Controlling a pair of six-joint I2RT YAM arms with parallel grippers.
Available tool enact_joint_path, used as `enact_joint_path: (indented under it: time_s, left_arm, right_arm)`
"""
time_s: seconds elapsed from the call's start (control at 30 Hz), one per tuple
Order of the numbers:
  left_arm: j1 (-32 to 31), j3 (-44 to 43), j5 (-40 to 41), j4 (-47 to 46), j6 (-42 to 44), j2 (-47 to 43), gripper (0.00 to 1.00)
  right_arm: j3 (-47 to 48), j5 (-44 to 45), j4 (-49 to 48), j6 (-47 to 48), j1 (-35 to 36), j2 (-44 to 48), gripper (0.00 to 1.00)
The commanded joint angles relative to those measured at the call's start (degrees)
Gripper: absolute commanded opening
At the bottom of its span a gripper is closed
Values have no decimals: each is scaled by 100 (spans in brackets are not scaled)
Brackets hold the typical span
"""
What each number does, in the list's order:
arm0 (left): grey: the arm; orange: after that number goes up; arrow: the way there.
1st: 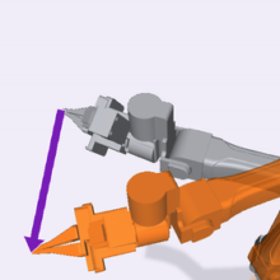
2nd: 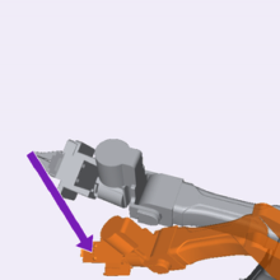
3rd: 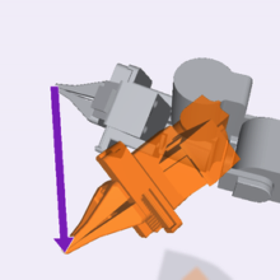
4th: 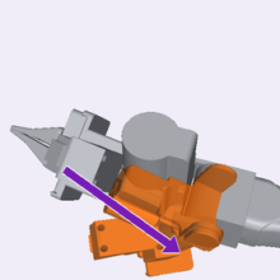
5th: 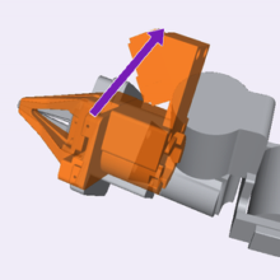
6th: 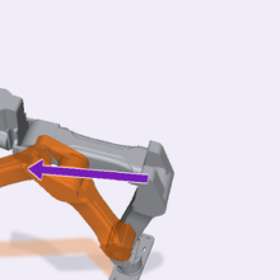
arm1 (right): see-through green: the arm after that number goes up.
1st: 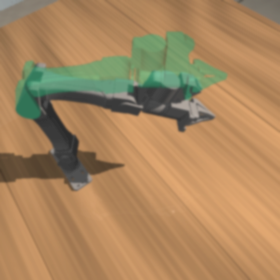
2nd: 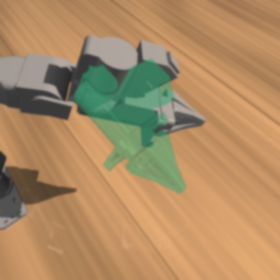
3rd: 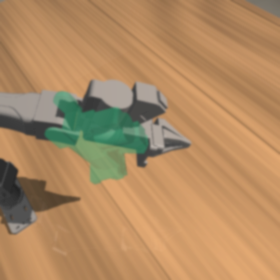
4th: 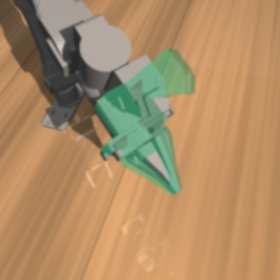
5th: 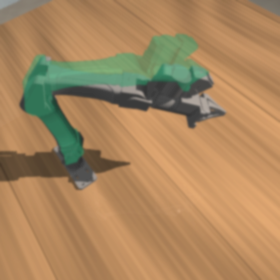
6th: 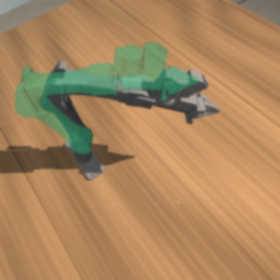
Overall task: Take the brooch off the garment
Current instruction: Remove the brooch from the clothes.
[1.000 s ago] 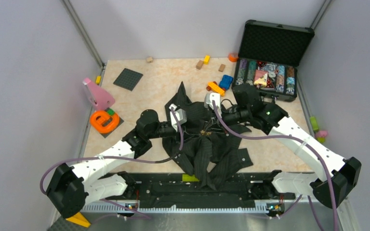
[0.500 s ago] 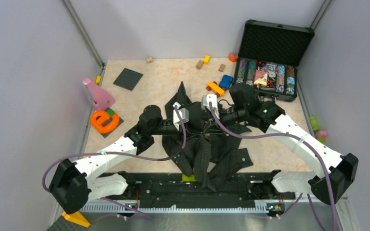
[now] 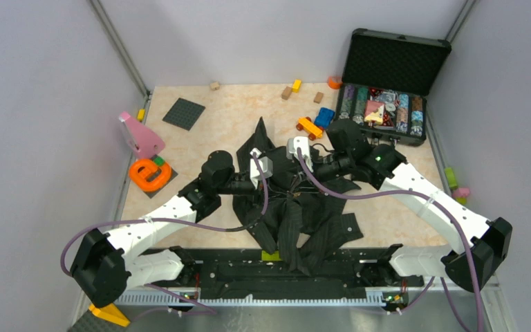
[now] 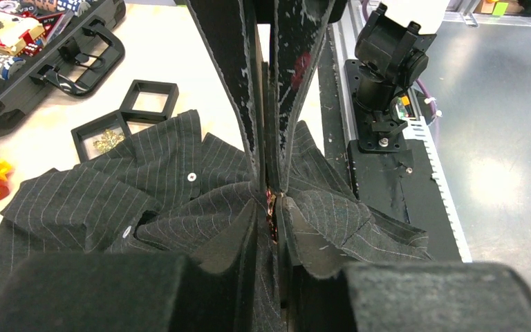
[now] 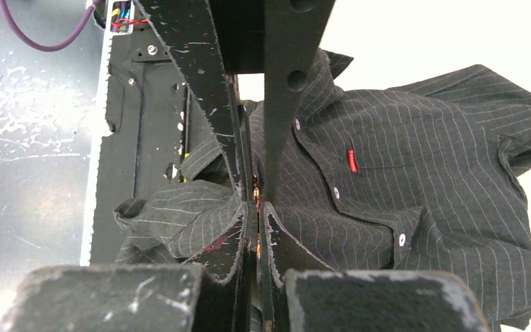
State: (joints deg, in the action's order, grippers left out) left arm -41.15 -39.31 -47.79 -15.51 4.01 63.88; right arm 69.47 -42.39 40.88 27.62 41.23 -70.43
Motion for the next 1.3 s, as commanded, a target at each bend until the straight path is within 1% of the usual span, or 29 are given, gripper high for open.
enact_joint_path:
  time_s: [0.0,0.07,0.13,0.2,0.33,0.4,0.53,0.7,0.73,0.77,0.8,0.87,0.9,0.93,0.97,1.03,1.07,1.13,1.17,1.2,1.23,1.27]
  left_arm:
    - [19,-208,-15,-139,-7,-87,20]
    - [19,-181,14,-185,-22,-133,19]
    - [18,-145,14,-198,-30,-173,15]
    - [15,-145,13,-168,-22,-175,15]
    - [18,-146,72,-111,-15,-182,22]
    - [19,-133,102,-104,-10,-206,22]
    - [13,-143,92,-69,15,-224,15]
    - [19,-188,-32,38,76,-134,13]
    - [16,-205,-68,72,113,-118,2]
    - [16,-223,-88,132,160,-99,0]
    - [17,-240,-95,164,173,-81,0]
    - [16,-237,-57,102,136,-65,0]
    - [14,-221,1,47,107,-85,0]
    - [20,-207,96,-17,56,-108,0]
    - [26,-172,178,-101,-13,-135,0]
    - [60,-67,351,-410,-260,-219,0]
    - [100,16,462,-658,-493,-261,0]
    - [252,137,1029,-1097,-1284,-318,0]
    - [323,121,1210,-1155,-1596,-335,0]
    - [364,97,1364,-1194,-1811,-352,0]
    - [377,101,1528,-1253,-1949,-388,0]
    - [379,162,1657,-1361,-2055,-450,0]
  right_arm:
    - [304,-109,65,203,156,-37,0]
    - [306,-94,65,199,157,-33,0]
    - [305,-102,44,184,157,-17,0]
    - [310,-76,25,165,157,3,0]
    - [305,2,53,176,157,-17,0]
    - [299,3,81,195,157,-14,0]
    - [277,3,83,193,157,-5,0]
    - [296,11,74,186,157,-3,0]
    - [308,22,57,183,157,3,0]
    - [304,56,13,156,157,2,0]
    - [285,112,-68,117,157,32,3]
    - [224,126,-288,-9,157,129,28]
    - [134,208,-512,-188,157,232,36]
    - [8,368,-797,-470,153,349,41]
    - [-129,480,-1070,-610,144,509,44]
    - [-404,613,-1496,-904,85,785,46]
    - [-557,680,-1717,-1130,27,934,46]
    - [-950,865,-2370,-1664,-90,1241,47]
    - [-1202,1128,-2732,-2033,-123,1430,56]
    - [-1484,1410,-3122,-2493,-136,1628,70]
    - [-1809,1615,-3587,-2951,-141,1844,76]
    - [-2115,1761,-4085,-3313,-149,2075,80]
